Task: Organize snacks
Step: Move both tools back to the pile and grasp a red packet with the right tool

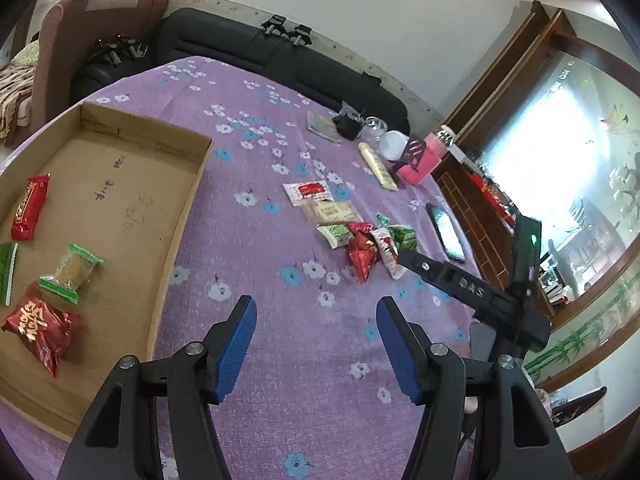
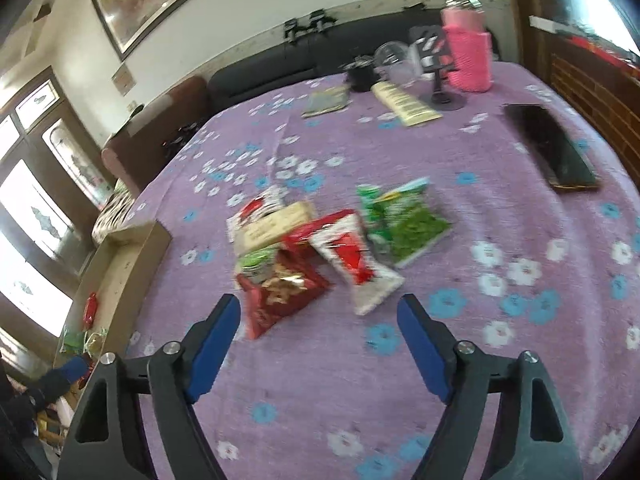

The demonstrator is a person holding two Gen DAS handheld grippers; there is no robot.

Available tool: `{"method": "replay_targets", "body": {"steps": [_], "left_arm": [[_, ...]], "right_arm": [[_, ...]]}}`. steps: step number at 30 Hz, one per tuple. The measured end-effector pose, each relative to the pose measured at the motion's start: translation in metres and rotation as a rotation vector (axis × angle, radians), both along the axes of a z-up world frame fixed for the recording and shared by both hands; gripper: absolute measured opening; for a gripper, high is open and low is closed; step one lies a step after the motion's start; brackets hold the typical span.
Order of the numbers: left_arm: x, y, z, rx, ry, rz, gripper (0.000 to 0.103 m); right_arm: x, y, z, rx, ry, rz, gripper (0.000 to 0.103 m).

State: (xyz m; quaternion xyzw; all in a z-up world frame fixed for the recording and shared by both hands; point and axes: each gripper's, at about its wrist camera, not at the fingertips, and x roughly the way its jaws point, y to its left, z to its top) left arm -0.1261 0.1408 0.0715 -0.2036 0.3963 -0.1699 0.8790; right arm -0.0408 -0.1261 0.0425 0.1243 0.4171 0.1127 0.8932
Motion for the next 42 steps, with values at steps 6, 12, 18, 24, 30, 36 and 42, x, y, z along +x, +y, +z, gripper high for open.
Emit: {"method": "replay_targets", "body": {"steps": [6,12,18,24,30,36,42], "left_arm": [[0.003,-0.005,-0.012,0.021,0.029,0.005,0.065],[0.010,-0.008,-0.016,0.032,0.039,-0.015,0.065],[0.019,-0.017,-0.015,0.070,0.028,-0.053,0.065],[0.037,-0.036,-0.007,0.141,-0.005,-0.120,0.065],[0.066,-0.057,-0.013,0.178,0.013,-0.149,0.065],[0.094,-0.088,-0.030,0.232,0.040,-0.189,0.065],[0.130,-0.114,-0.039,0.297,0.008,-0.226,0.065]], "right_arm": [[0.022,0.022,-0.016,0.000,0.069,-0.030,0.080],[0.029,0.036,-0.026,-0.031,0.076,-0.049,0.066],[0.024,0.027,-0.028,-0.022,0.091,-0.020,0.017],[0.009,0.007,-0.033,0.016,0.068,-0.021,0.007],[0.013,-0.025,-0.040,0.170,0.096,-0.063,0.007],[0.008,-0.036,-0.030,0.244,0.058,-0.080,0.012],[-0.001,-0.041,-0.014,0.230,-0.030,-0.120,0.041]]}}
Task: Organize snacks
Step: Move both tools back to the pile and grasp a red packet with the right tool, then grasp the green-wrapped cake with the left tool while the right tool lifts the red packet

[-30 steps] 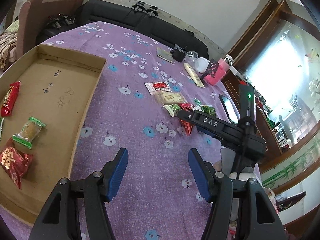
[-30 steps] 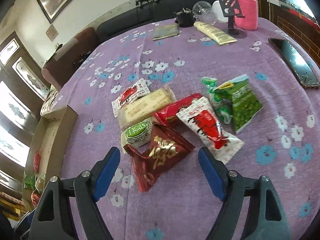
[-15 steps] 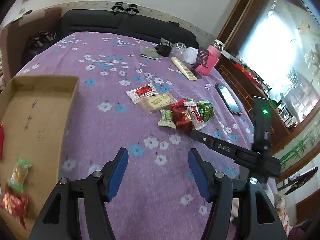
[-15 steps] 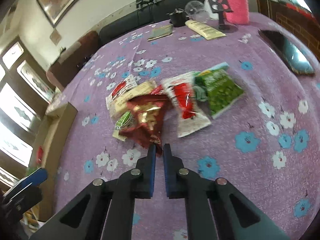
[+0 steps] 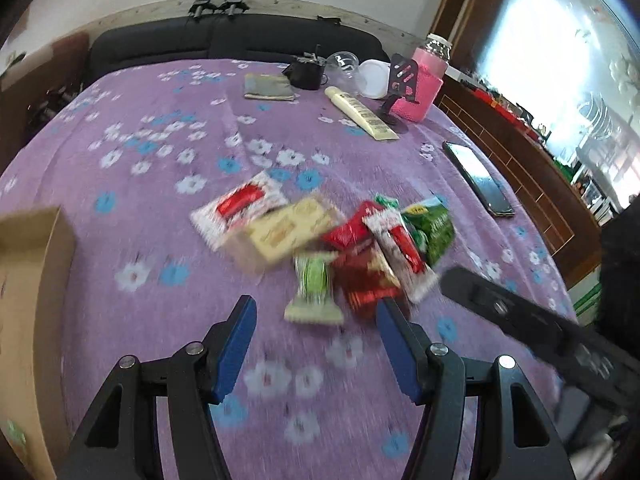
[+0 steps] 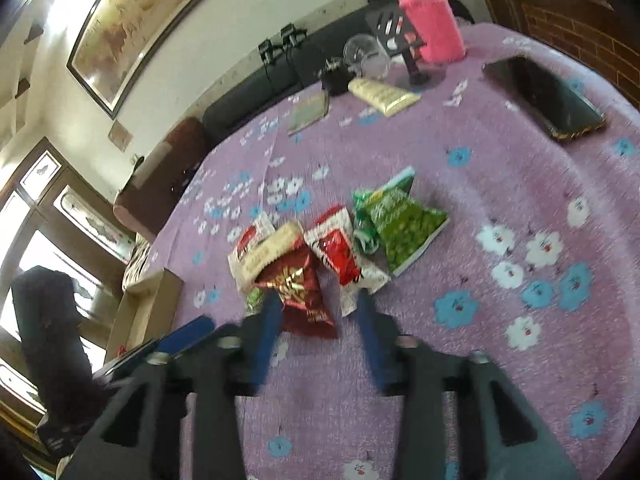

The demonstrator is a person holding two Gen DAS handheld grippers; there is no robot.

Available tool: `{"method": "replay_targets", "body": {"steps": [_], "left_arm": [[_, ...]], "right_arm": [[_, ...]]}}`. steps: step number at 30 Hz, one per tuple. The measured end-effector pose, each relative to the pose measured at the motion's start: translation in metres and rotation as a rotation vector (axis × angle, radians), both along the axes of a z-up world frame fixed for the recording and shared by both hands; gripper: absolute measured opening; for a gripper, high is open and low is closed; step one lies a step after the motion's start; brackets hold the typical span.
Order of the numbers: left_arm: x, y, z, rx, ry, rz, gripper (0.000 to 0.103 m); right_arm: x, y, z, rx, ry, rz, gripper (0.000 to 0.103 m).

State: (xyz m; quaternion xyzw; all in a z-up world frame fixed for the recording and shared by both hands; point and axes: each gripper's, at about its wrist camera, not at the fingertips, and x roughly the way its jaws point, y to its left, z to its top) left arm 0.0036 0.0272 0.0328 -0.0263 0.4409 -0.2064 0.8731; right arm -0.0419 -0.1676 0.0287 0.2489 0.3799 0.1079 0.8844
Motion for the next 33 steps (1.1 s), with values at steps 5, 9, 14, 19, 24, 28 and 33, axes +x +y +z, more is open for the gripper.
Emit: {"method": "replay_targets", "body": {"steps": [5,9,14,19,24,28,33], "left_arm": [[0.019,-0.011,-0.012,0.031,0.015,-0.037,0.050],[0.024,-0.018,-0.019,0.052,0.011,-0.046,0.041],[0.016,-0.014,-0.018,0.073,0.000,-0.066,0.018],[-0.002,0.003,-0.012,0.045,-0.008,-0.054,0.018],[-0.023,0.025,-0.003,-0.010,-0.018,-0.026,0.018],[-0.043,0.046,0.009,-0.055,-0.033,-0.001,0.018],[-0.070,0.075,0.029,-0.097,-0.082,0.039,0.018]], "right_arm": [[0.003,0.001,-0.002,0.002,0.010,0.011,0.041],[0.004,0.001,-0.003,-0.004,0.010,0.007,0.041],[0.007,0.003,-0.008,-0.014,0.027,0.008,0.041],[0.007,0.011,-0.009,-0.029,0.018,0.044,0.042],[0.004,0.032,-0.005,-0.090,-0.016,0.110,0.051],[0.006,0.044,-0.002,-0.160,-0.022,0.124,0.053],[0.021,0.061,-0.007,-0.264,0.020,0.128,0.053]]}}
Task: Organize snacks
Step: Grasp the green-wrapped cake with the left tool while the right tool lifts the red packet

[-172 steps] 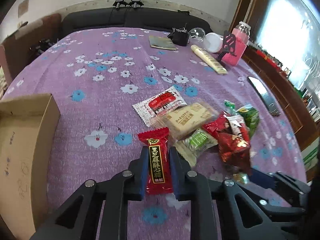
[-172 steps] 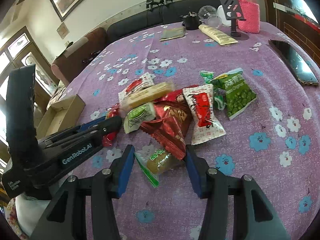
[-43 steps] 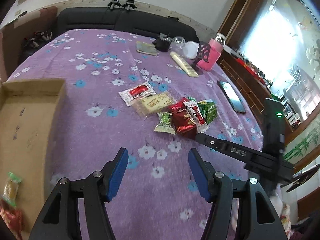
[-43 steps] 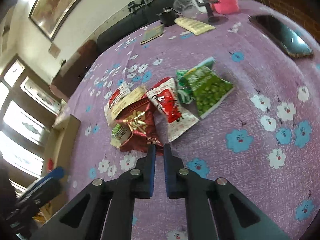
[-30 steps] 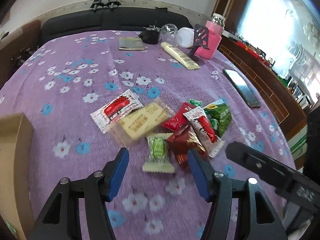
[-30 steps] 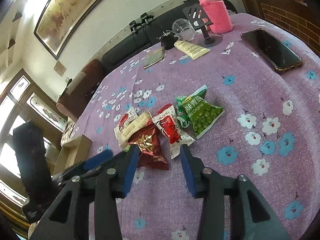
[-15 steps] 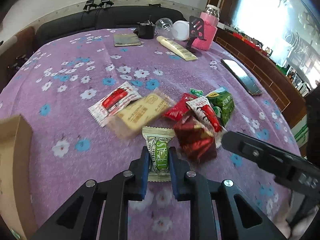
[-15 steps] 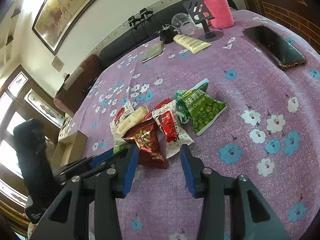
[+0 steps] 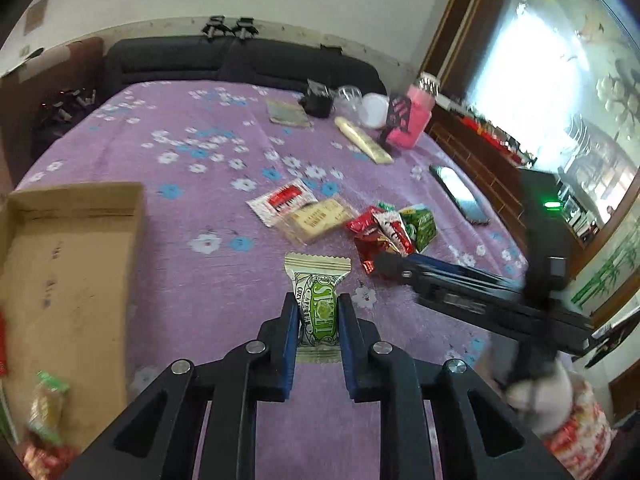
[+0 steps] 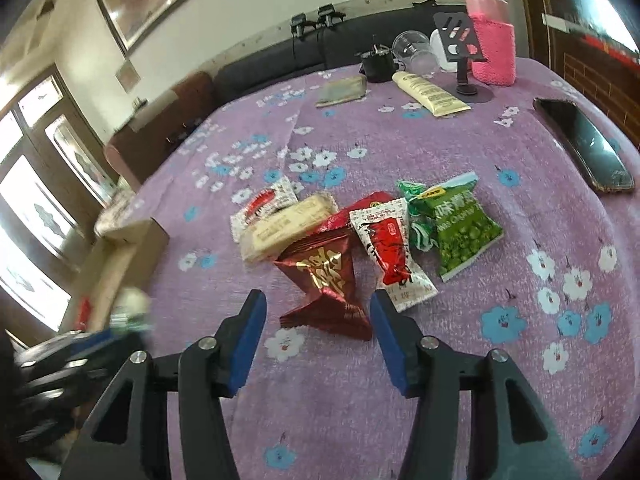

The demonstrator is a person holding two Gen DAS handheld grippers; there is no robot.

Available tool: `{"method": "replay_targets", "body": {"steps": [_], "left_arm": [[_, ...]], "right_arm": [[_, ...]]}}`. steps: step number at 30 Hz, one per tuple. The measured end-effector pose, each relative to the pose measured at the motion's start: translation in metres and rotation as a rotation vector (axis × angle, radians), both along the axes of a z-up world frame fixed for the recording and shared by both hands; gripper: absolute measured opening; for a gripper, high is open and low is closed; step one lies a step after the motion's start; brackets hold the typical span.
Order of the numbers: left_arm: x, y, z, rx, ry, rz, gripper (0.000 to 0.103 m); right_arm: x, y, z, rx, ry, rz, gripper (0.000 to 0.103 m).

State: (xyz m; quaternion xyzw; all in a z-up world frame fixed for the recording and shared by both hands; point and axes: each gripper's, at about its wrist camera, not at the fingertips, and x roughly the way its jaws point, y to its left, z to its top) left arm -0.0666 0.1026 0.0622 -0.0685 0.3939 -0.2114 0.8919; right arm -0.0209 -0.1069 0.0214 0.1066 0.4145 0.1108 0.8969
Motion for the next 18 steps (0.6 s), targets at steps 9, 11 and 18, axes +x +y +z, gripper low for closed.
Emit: {"method": "replay_targets", "body": {"steps": [9,11,18], "left_arm": [[-0.028,0.061,0.011,-0.075,-0.023,0.123,0.019],[-0.033,0.073,0.012,-0.085,-0.029,0.147,0.019],[-0.046,0.118,0.007,-0.131,-0.031,0.242,0.019]], "right_arm": [[0.024,0.027,-0.009,-0.154,0.030,-0.017,0.046],[0.024,0.028,-0.007,-0.149,0.037,-0.021,0.038],[0.006,0.029,0.000,-0.105,0.042,-0.009,0.028]]}}
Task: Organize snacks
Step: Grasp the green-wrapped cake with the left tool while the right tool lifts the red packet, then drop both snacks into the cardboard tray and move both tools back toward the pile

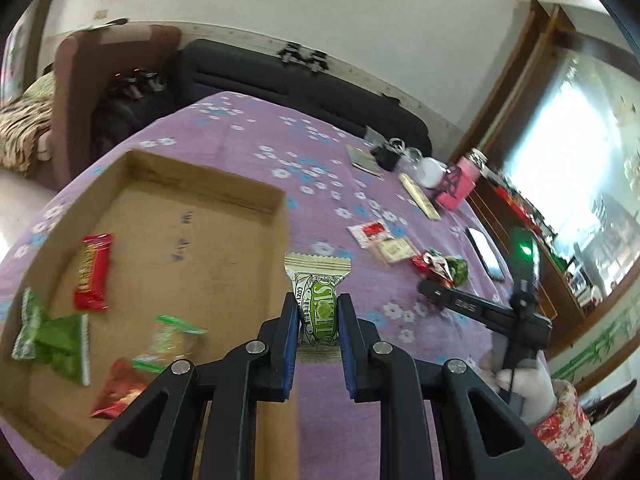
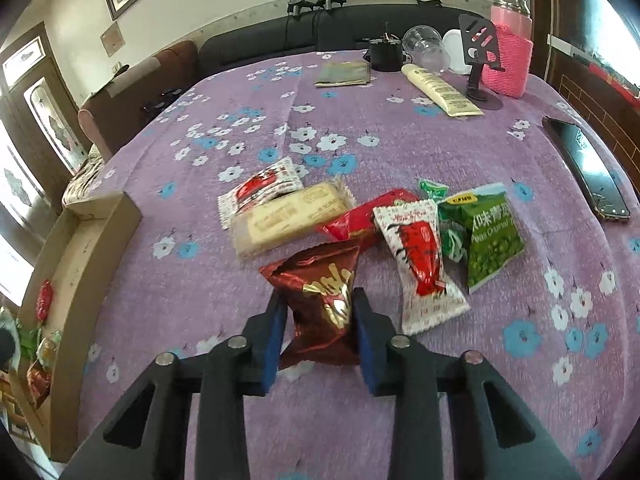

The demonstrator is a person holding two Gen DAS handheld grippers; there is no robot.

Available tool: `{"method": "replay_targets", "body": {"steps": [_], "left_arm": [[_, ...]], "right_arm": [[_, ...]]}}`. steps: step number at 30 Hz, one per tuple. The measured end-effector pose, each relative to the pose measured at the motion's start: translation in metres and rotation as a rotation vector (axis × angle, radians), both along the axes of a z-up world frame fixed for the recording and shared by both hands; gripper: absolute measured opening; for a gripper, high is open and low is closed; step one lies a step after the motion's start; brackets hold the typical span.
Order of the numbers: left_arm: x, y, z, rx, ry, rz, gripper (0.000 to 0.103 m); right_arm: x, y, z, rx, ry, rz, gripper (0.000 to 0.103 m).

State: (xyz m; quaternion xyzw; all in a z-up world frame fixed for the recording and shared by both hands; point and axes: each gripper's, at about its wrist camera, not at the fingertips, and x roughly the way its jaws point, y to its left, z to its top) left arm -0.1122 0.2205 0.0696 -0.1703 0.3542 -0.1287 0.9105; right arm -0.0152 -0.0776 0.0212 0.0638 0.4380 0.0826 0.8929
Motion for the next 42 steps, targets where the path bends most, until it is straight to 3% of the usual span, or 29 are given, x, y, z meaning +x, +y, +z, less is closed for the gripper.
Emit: {"method": "replay_targets", "body": {"steps": [11,20,30,37,40,42], "left_arm": [[-0.014,0.055,-0.008,-0.041,-0.001,0.111,0.019],[0.005,0.090,-0.016,-0.012,0.045,0.173,0.019],[0.029,0.106,-0.035,0.013,0.126,0.168,0.019],[0.028,0.110,-0.037,-0.006,0.141,0.182,0.021],[0.023,0.116,-0.036,-0.044,0.135,0.196,0.030],[0.019,0.119,-0.034,-0.054,0.127,0.206,0.041]], "right_arm": [[-0.028,0.040,0.034,0.057,-0.031,0.114,0.027],[-0.037,0.146,0.066,0.123,-0.025,0.357,0.028],[-0.033,0.251,0.038,0.049,0.041,0.487,0.028],[-0.029,0.269,0.021,0.005,0.063,0.496,0.028],[-0.025,0.272,0.017,0.000,0.069,0.500,0.029],[-0.026,0.270,0.018,0.010,0.070,0.492,0.030]]}}
